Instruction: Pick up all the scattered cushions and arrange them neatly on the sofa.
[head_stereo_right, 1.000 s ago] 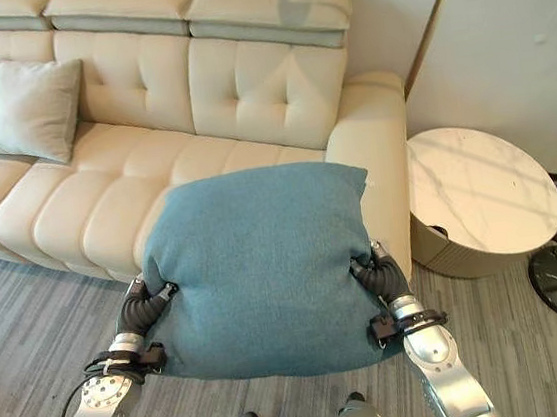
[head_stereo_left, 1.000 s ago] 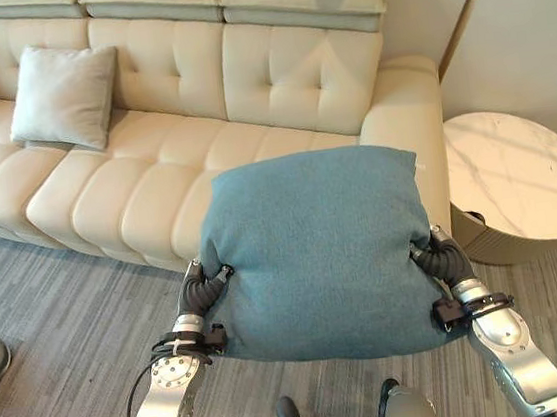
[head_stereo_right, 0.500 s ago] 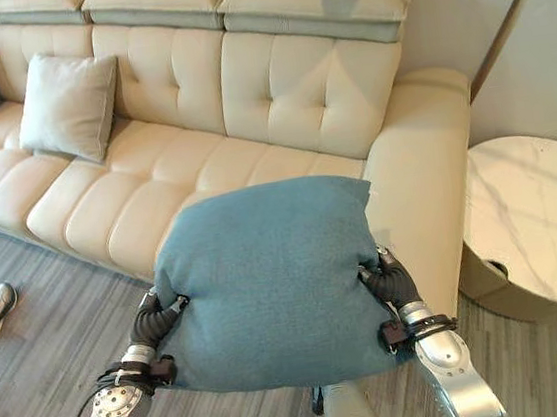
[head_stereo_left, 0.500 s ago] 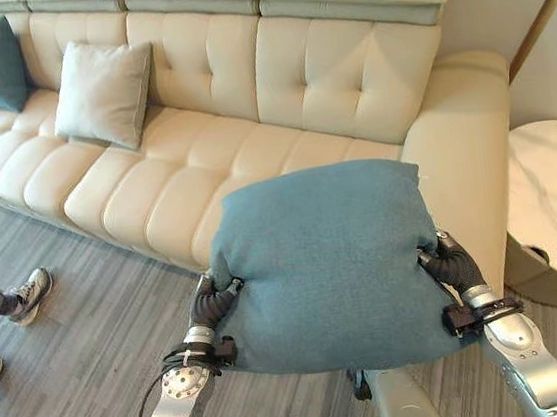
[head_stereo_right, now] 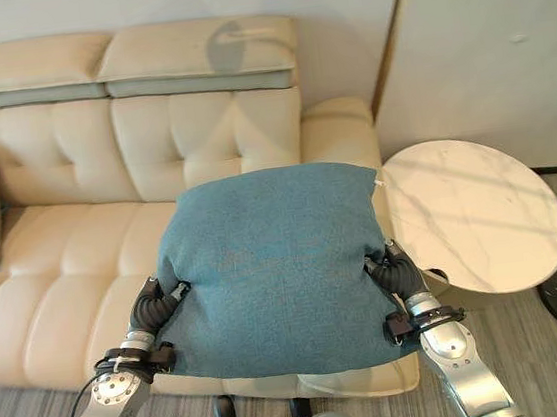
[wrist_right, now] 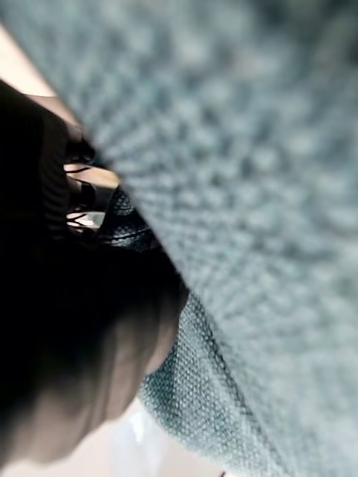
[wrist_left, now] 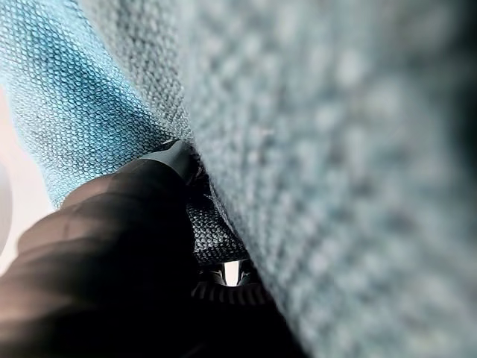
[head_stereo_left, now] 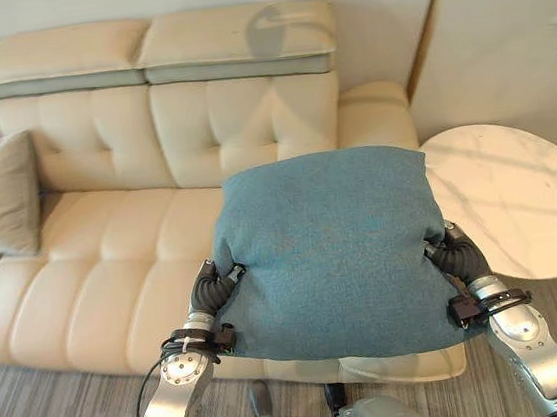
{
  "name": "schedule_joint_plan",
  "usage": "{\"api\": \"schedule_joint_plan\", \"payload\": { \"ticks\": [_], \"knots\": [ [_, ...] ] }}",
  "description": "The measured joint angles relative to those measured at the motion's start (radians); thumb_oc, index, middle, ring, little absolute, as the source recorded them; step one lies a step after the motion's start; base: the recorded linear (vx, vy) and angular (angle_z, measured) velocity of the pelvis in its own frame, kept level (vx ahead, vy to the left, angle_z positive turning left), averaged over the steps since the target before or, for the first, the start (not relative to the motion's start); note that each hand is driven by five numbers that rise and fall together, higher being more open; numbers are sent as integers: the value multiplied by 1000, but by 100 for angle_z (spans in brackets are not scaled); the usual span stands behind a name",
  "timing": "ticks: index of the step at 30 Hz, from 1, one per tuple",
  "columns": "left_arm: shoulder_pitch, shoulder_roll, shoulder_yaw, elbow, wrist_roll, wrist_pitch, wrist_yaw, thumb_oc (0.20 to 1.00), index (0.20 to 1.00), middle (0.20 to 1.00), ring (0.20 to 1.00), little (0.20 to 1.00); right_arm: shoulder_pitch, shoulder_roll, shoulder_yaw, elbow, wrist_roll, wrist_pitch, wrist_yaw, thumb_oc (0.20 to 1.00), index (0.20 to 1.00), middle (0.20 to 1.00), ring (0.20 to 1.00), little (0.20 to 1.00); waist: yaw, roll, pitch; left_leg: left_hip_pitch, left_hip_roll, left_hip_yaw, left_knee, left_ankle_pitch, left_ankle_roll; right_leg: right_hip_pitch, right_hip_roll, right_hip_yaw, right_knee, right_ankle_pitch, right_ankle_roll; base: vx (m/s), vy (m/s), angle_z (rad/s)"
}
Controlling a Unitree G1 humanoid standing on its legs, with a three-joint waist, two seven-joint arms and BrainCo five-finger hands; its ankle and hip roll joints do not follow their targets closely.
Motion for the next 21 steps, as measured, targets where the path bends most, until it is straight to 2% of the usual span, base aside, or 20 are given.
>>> {"api": "schedule_joint_plan", "payload": {
  "ticks": [1,2,3,4,5,6,7,8,9,10,11,13,14,15,16,18,21],
  "knots": [
    [1,0,-1,4,0,1,0,200,200,200,200,200,2,6,2,3,-4,3,-1,200,200,200,200,200,-6,-6,-3,19,-10,2,5,2,7,6,12,39,4,1,0,288,392,-126],
    [20,-1,3,4,0,2,0,200,200,200,200,200,-6,6,2,6,-21,7,5,200,200,200,200,200,14,4,-10,74,-7,6,-29,15,20,15,14,72,3,1,1,149,217,-129],
    [23,0,3,5,0,2,-3,200,200,200,200,200,-9,3,2,6,-32,7,6,200,200,200,200,200,7,16,-16,86,-10,24,-59,18,25,17,17,96,-1,0,2,107,233,-111],
    [24,-2,3,4,0,1,-4,200,200,200,200,200,-12,-2,2,7,-40,9,5,200,200,200,200,200,2,27,-18,105,-8,46,-96,45,41,15,20,99,0,-3,5,39,292,-49],
    [13,-12,3,-7,0,0,-4,200,200,200,200,200,-12,-18,5,10,-42,11,5,200,200,200,200,200,-10,53,-19,124,-1,62,-135,96,63,8,29,110,0,-6,13,25,359,-42],
    [8,-7,5,-1,0,-1,-3,200,200,200,200,200,-22,-3,5,21,-50,19,3,200,200,200,200,200,-2,41,-21,141,-13,90,-163,106,81,-7,16,130,16,-13,29,-12,245,-66],
    [-1,12,11,0,0,-1,4,200,200,200,200,200,-54,10,19,22,-60,21,3,200,200,200,200,200,11,36,-23,148,-34,139,-203,122,100,-61,-2,164,48,-37,69,-33,162,-72],
    [-5,18,13,0,0,0,11,200,200,200,200,200,-72,13,25,22,-60,21,3,200,200,200,200,200,14,40,-22,146,-39,155,-218,135,103,-77,-16,168,60,-50,70,-94,185,-84],
    [-9,29,23,0,0,0,24,200,200,200,200,200,-93,20,46,26,-60,22,0,200,200,200,200,200,23,38,-21,144,-68,186,-225,141,118,-100,-67,123,50,-34,100,-124,228,-81],
    [-10,41,39,0,0,0,38,200,200,200,200,200,-129,35,76,39,-60,22,-6,200,200,200,200,200,44,37,-20,138,-80,236,-225,139,132,-135,-97,105,59,-31,112,-138,162,-95],
    [-13,44,54,1,-1,0,46,200,200,200,200,200,-155,41,90,48,-60,22,-6,200,200,200,200,200,58,37,-18,129,-88,258,-225,137,136,-149,-120,82,58,-36,123,-71,94,-78],
    [-28,57,68,6,-1,0,59,200,200,200,200,200,-171,58,107,56,-60,22,-8,200,200,200,200,200,78,37,-15,116,-97,267,-225,139,141,-152,-152,35,28,-22,147,-32,43,-30],
    [-50,70,75,13,-1,-1,73,200,200,200,200,200,-193,70,123,62,-59,22,-22,200,200,200,200,200,88,34,-8,102,-103,276,-225,139,143,-163,-188,-46,3,-3,164,-59,27,-6],
    [-52,76,85,13,-1,-1,81,200,200,200,200,200,-204,77,130,68,-59,22,-24,200,200,200,200,200,106,29,-6,93,-108,273,-225,136,140,-158,-198,-64,-20,27,177,-115,39,5],
    [-58,81,87,14,-1,-4,93,200,200,200,200,200,-225,86,144,85,-59,20,-34,200,200,200,200,200,121,28,-5,79,-111,268,-225,136,139,-156,-203,-83,-47,60,172,-140,35,10],
    [-75,78,85,17,-1,-8,119,200,200,200,200,200,-276,86,160,117,-62,20,-57,200,200,200,200,200,136,33,4,50,-111,262,-224,143,134,-171,-202,-91,-64,83,161,-94,11,16],
    [-172,78,80,63,-2,-14,165,200,200,200,200,200,-426,77,164,183,-90,20,-97,200,200,200,200,200,158,50,53,-17,-108,249,-224,163,114,-223,-198,-105,-84,123,151,-89,-8,15]
  ]
}}
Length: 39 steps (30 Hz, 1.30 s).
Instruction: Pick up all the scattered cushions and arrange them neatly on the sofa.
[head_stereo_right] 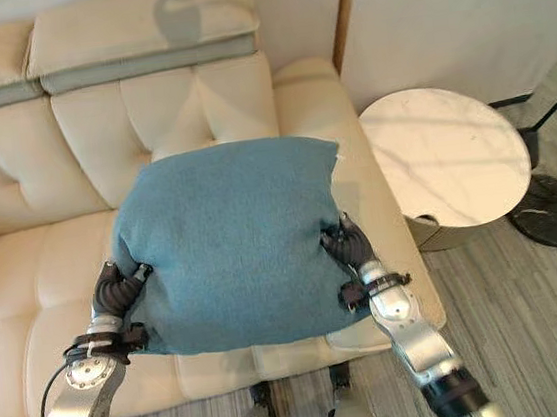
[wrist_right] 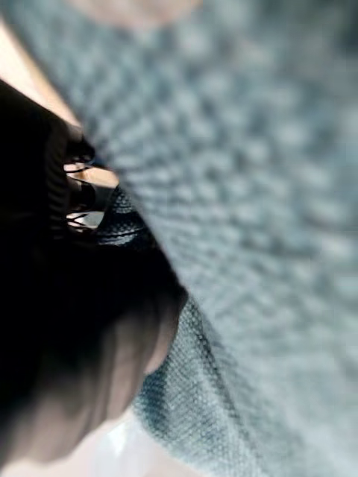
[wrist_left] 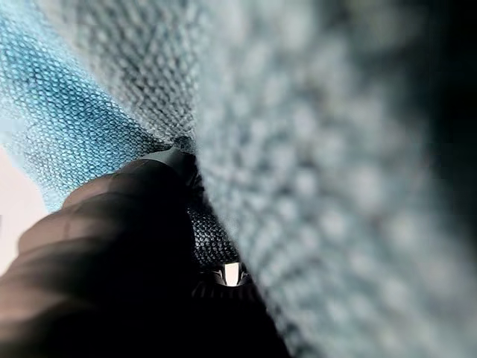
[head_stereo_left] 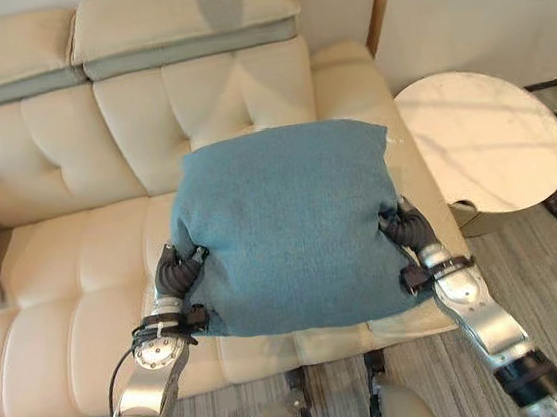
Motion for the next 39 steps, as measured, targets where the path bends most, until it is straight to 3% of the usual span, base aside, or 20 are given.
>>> {"api": "schedule_joint_plan", "payload": {
  "ticks": [3,8,10,12,15,16,17,18,21,24,30,38,39],
  "knots": [
    [-156,31,-30,108,1,-10,70,200,200,200,200,200,-186,-6,40,110,-29,0,-71,200,200,200,200,200,16,8,22,-71,3,-6,1,22,-5,-48,4,-19,-37,38,-10,-81,-32,12],
    [-643,106,-154,396,-3,-40,199,200,200,200,200,200,-609,-8,68,402,-48,0,-229,200,200,200,200,200,38,25,54,-181,9,-46,-1,64,-9,-135,9,-59,-40,68,-32,-39,-42,22],
    [-798,119,-202,507,-6,-62,223,200,200,200,200,200,-750,-31,92,507,-48,0,-276,200,200,200,200,200,46,37,63,-208,9,-64,-1,82,6,-152,10,-80,-40,70,-32,-16,-34,25],
    [-865,127,-200,508,-8,-92,255,200,200,200,200,200,-821,-42,86,515,-47,-8,-318,200,200,200,200,200,59,41,71,-220,9,-76,-1,86,6,-160,11,-82,-40,69,-33,-25,-62,18],
    [-1075,155,-298,682,-54,-118,259,200,200,200,200,200,-1012,-52,153,694,-15,-11,-348,200,200,200,200,200,69,48,75,-253,14,-110,-1,93,-3,-175,17,-88,-39,66,-33,-27,-66,24],
    [-1211,169,-410,858,-80,-133,240,473,473,473,473,473,-1118,-64,237,838,28,-22,-355,200,200,200,200,200,73,48,75,-277,17,-126,-1,105,-13,-189,19,-107,-39,64,-31,-20,-48,35],
    [-1258,171,-435,913,-87,-132,225,473,473,473,473,473,-1157,-65,268,879,44,-21,-350,200,200,200,200,200,73,48,75,-289,18,-138,-1,109,-18,-198,20,-111,-39,62,-29,-17,-64,32],
    [-1285,177,-422,914,-100,-125,217,1000,1000,1000,1000,1000,-1181,-66,269,868,66,-21,-344,1000,1000,1000,1000,1000,75,49,76,-307,19,-142,-1,109,-18,-212,22,-111,-39,57,-32,-8,-66,18],
    [-1335,181,-489,1031,-116,-117,188,1000,1000,1000,1000,1000,-1209,-71,320,939,119,-29,-329,1000,1000,1000,1000,1000,83,49,78,-328,17,-160,2,109,-18,-226,21,-115,-39,48,-26,-4,-53,12],
    [-1351,230,-505,1064,-116,-108,146,1000,1000,1000,1000,1000,-1205,-147,392,930,162,-29,-290,1000,1000,1000,1000,1000,83,48,79,-412,17,-181,2,121,-26,-294,24,-133,-37,42,-30,-8,-41,20],
    [-1275,241,-504,1062,-116,-85,105,1000,1000,1000,1000,1000,-1100,-177,386,926,223,-24,-239,1000,1000,1000,1000,1000,72,38,107,-444,15,-192,1,122,-24,-340,18,-130,-2,29,-14,-6,-21,4],
    [-1143,273,-451,930,-116,-76,99,1000,1000,1000,1000,1000,-1011,-188,288,868,262,-27,-222,1000,1000,1000,1000,1000,58,-1,140,-445,19,-188,2,122,-24,-349,20,-123,10,27,-11,-18,-3,-2],
    [-1081,300,-390,802,-116,-77,103,1000,1000,1000,1000,1000,-965,-200,233,784,262,-28,-224,1000,1000,1000,1000,1000,56,-13,147,-442,19,-182,2,122,-24,-349,20,-112,10,27,-11,-27,1,-11]
  ]
}}
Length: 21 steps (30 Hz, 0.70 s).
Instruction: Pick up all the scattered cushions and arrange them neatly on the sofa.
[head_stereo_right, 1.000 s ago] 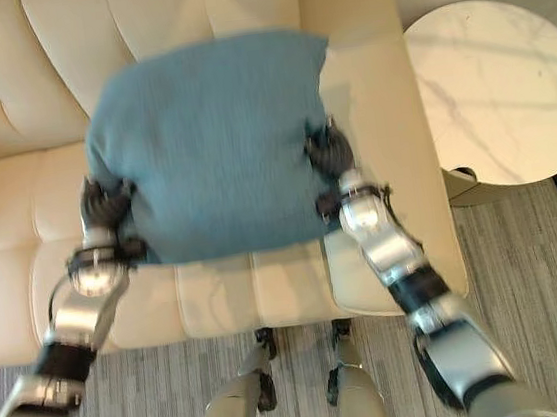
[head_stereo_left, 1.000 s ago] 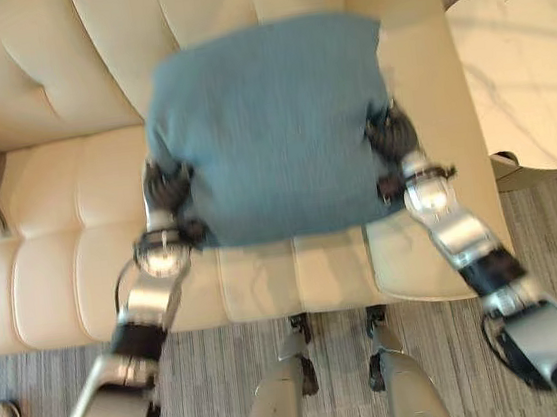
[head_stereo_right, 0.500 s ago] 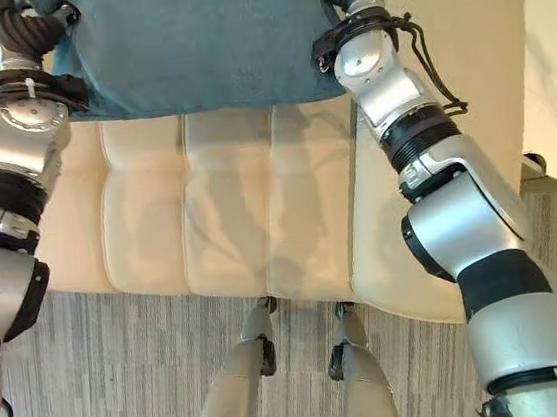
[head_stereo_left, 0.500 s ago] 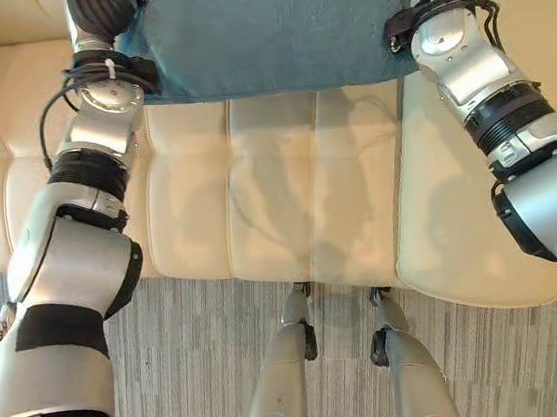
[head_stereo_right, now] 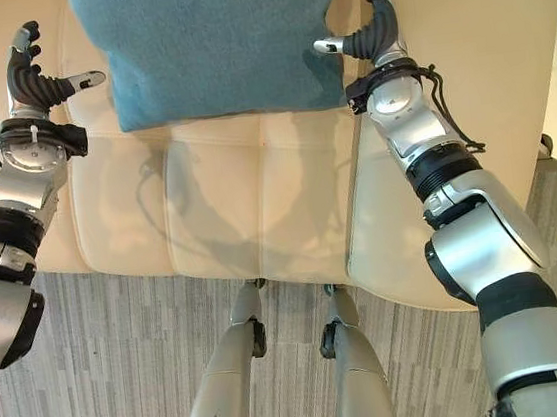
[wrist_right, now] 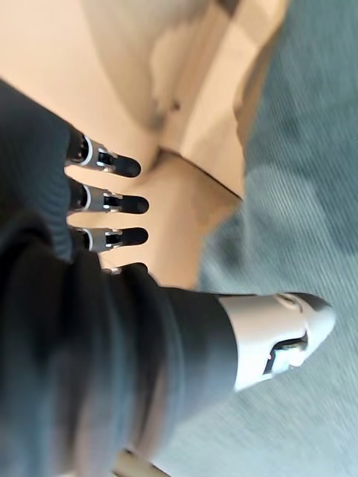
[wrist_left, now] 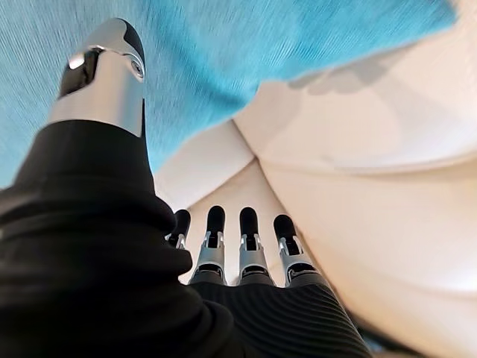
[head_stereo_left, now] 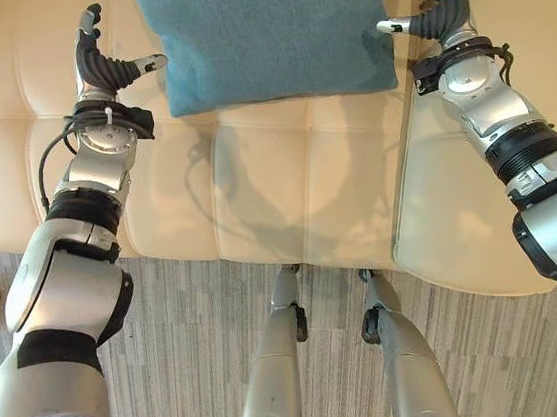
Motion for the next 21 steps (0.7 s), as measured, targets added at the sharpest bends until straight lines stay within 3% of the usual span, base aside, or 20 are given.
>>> {"api": "schedule_joint_plan", "payload": {
  "ticks": [4,5,8,9,12,13,18,21],
  "knots": [
    [183,25,133,-286,0,-25,7,1000,1000,1000,1000,1000,145,-32,-97,-239,-12,2,-1,1000,1000,1000,1000,1000,-1,-18,31,56,-1,19,-1,0,0,42,-2,16,9,0,0,4,10,-10],
    [356,24,226,-460,1,-58,2,1000,1000,1000,1000,1000,302,-42,-177,-423,-52,-12,6,1000,1000,1000,1000,1000,-6,-22,52,115,-1,19,-2,0,0,100,-2,14,8,0,0,57,12,0],
    [606,3,320,-589,1,-68,-32,1000,1000,1000,1000,1000,589,-45,-294,-603,-115,-22,48,1000,1000,1000,1000,1000,-11,-25,51,210,-1,20,-3,-3,-3,200,-3,14,1,-10,12,80,11,3],
    [709,-9,362,-611,1,-64,-48,1000,1000,1000,1000,1000,712,-37,-341,-650,-132,-22,73,1000,1000,1000,1000,1000,-10,-30,47,256,2,19,-3,-27,-20,245,-2,16,1,-40,18,77,18,-4],
    [966,-103,503,-726,1,-61,-97,1000,1000,1000,1000,1000,1017,40,-491,-790,-133,-36,131,1000,1000,1000,1000,1000,-14,-37,40,314,11,30,-3,-58,-24,296,7,27,1,-48,3,143,35,-15],
    [1095,-169,558,-749,2,-27,-147,1000,1000,1000,1000,1000,1152,89,-541,-823,-134,-25,189,1000,1000,1000,1000,1000,-16,-45,37,362,14,48,-4,-80,-20,342,9,37,-8,-49,1,102,73,-33],
    [1349,-257,581,-593,11,32,-283,1000,1000,1000,1000,1000,1426,196,-566,-647,-136,-18,342,1000,1000,1000,1000,1000,-67,-107,-116,450,20,93,-4,-112,-3,417,17,84,-40,-57,4,48,97,-30],
    [1423,-302,587,-512,45,70,-318,1000,1000,1000,1000,1000,1517,210,-542,-521,-173,-2,381,1000,1000,1000,1000,1000,-76,-120,-195,497,19,131,-9,-139,13,445,15,116,-49,-58,5,-30,115,-41]
  ]
}}
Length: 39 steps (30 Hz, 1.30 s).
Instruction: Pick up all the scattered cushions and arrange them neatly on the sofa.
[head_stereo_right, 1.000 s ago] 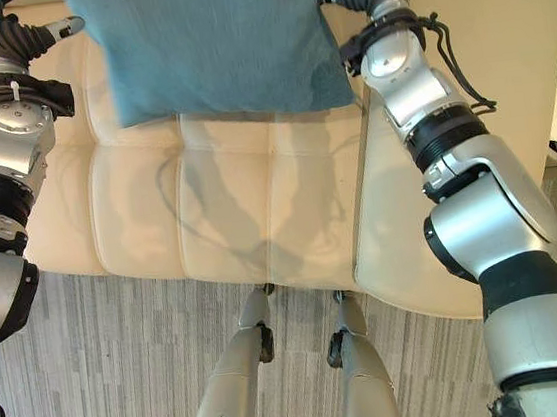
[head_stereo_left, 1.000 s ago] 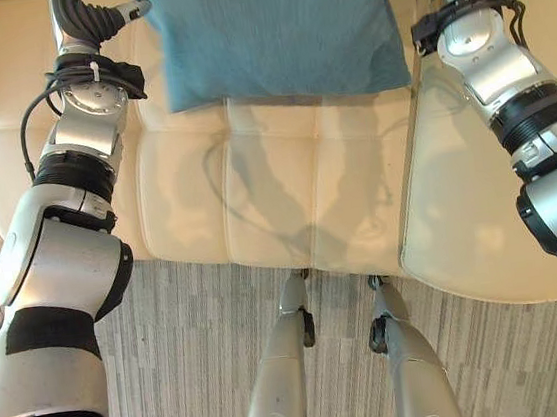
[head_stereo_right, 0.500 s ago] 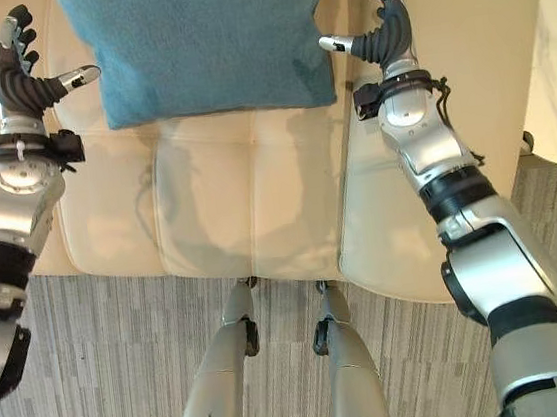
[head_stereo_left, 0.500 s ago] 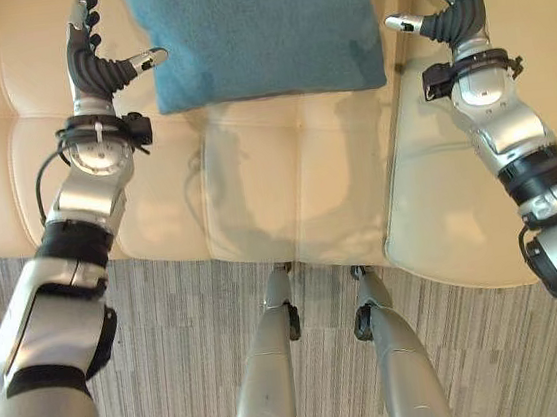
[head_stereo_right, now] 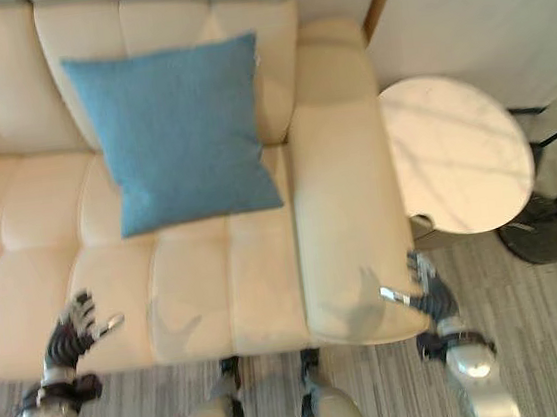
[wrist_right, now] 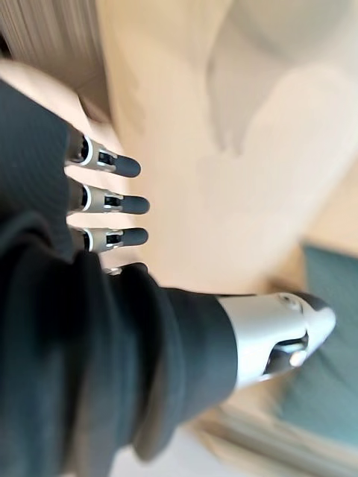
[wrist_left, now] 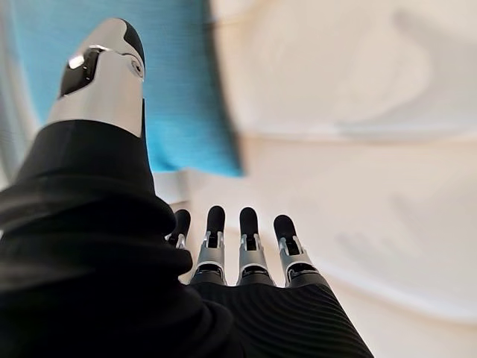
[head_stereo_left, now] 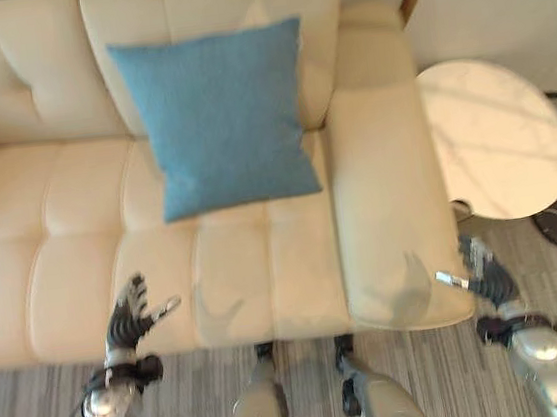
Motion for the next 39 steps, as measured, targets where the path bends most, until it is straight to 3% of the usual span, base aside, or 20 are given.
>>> {"api": "schedule_joint_plan", "payload": {
  "ticks": [5,7,9,10,12,14,15,16,18,19,20,21,22,24,25,26,27,31,33,39],
  "knots": [
    [63,-23,-52,206,116,30,-30,1000,1000,1000,1000,1000,22,23,67,242,-72,32,16,1000,1000,1000,1000,1000,-34,-3,-84,103,-2,108,-3,-32,15,39,-4,90,-4,9,16,-133,84,-61],
    [62,-20,-56,222,127,36,-30,1000,1000,1000,1000,1000,33,22,87,250,-95,32,15,1000,1000,1000,1000,1000,-43,-9,-92,112,-5,147,1,-33,18,21,-16,79,4,21,50,-411,13,-64],
    [38,-17,-64,212,153,36,-24,1000,1000,1000,1000,1000,23,21,90,267,-97,30,7,1000,1000,1000,1000,1000,-46,20,-78,94,18,161,-1,-5,78,0,-16,45,57,-16,72,-302,8,-23],
    [14,-19,-73,201,153,28,-19,1000,1000,1000,1000,1000,23,19,95,284,-97,33,6,1000,1000,1000,1000,1000,-44,46,-71,82,49,155,-1,2,86,-49,-12,8,222,-65,84,-346,-23,17],
    [2,-10,-77,189,153,20,-15,1000,1000,1000,1000,1000,22,22,107,297,-96,29,3,1000,1000,1000,1000,1000,-30,60,-72,69,84,137,10,30,79,-89,-9,39,567,-182,102,-277,-41,26],
    [-10,12,-89,192,153,19,-8,1000,1000,1000,1000,1000,19,21,106,295,-96,26,-2,1000,1000,1000,1000,1000,-14,59,-71,51,100,103,14,44,74,-44,2,60,626,-228,129,-296,-188,24],
    [-11,18,-92,193,153,23,1,1000,1000,1000,1000,1000,-8,19,107,300,-96,26,-13,1000,1000,1000,1000,1000,-5,57,-66,30,102,96,27,74,43,-37,6,72,667,-289,126,-355,-281,26],
    [-12,11,-93,194,152,25,4,1000,1000,1000,1000,1000,-17,17,108,300,-96,24,-20,1000,1000,1000,1000,1000,-7,62,-66,22,104,91,26,90,25,-1,17,63,611,-325,95,-300,-242,28],
    [-24,-16,-114,199,152,22,6,1000,1000,1000,1000,1000,-38,8,107,306,-96,22,-29,1000,1000,1000,1000,1000,27,74,-69,-9,118,62,30,119,-15,102,51,22,372,-362,-37,-300,-196,20],
    [-31,-52,-121,195,152,22,5,1000,1000,1000,1000,1000,-46,-6,104,299,-96,22,-40,1000,1000,1000,1000,1000,22,118,-62,-45,155,31,32,100,-59,87,92,24,338,-351,-74,-378,-150,10],
    [-8,-72,-127,193,152,23,6,1000,1000,1000,1000,1000,-49,-18,105,294,-96,24,-44,1000,1000,1000,1000,1000,42,150,-60,-57,170,10,30,72,-51,62,129,22,355,-317,-88,-519,-179,6],
    [5,-83,-135,187,152,22,12,1000,1000,1000,1000,1000,-50,-42,111,288,-96,22,-44,1000,1000,1000,1000,1000,49,173,-58,-82,192,-23,51,141,-87,30,149,23,387,-312,-99,-248,-43,-22],
    [13,-90,-140,196,152,25,17,1000,1000,1000,1000,1000,-56,-54,105,293,-96,25,-47,1000,1000,1000,1000,1000,48,181,-52,-102,199,-45,69,157,-94,13,152,19,407,-326,-113,-412,-69,-4],
    [17,-94,-151,206,152,28,18,1000,1000,1000,1000,1000,-39,-81,108,296,-97,32,-65,1000,1000,1000,1000,1000,39,169,-55,-122,148,-95,114,129,-122,-43,124,-9,461,-332,-183,-342,-38,14],
    [19,-92,-149,206,152,29,18,1000,1000,1000,1000,1000,-39,-79,106,293,-97,31,-66,1000,1000,1000,1000,1000,28,148,-49,-123,115,-117,155,99,-123,-49,100,-11,461,-314,-170,-209,-27,14],
    [20,-79,-149,206,152,29,17,1000,1000,1000,1000,1000,-41,-66,107,285,-97,32,-65,1000,1000,1000,1000,1000,15,87,-54,-117,46,-103,230,8,-88,-54,48,15,440,-295,-159,-182,-37,9],
    [21,-73,-140,206,152,26,17,1000,1000,1000,1000,1000,-29,-66,105,264,-97,30,-64,1000,1000,1000,1000,1000,5,51,-56,-51,4,-105,264,-42,-83,-55,21,34,390,-252,-143,-218,-31,1],
    [-33,-85,-123,207,151,26,18,1000,1000,1000,1000,1000,-57,-62,102,265,-97,30,-64,1000,1000,1000,1000,1000,-18,70,-52,79,12,-110,136,-55,-65,-53,44,41,337,-210,-96,-46,34,-4],
    [-56,-91,-123,207,151,26,18,1000,1000,1000,1000,1000,-64,-59,100,270,-97,29,-65,1000,1000,1000,1000,1000,-21,91,-56,99,33,-109,97,-82,-27,-44,60,26,327,-203,-89,-12,16,2],
    [-47,-86,-122,203,152,26,19,1000,1000,1000,1000,1000,-42,-56,103,275,-98,30,-61,1000,1000,1000,1000,1000,-19,97,-77,109,27,-109,40,-89,-20,-12,52,18,254,-171,-66,13,32,12]
  ]
}}
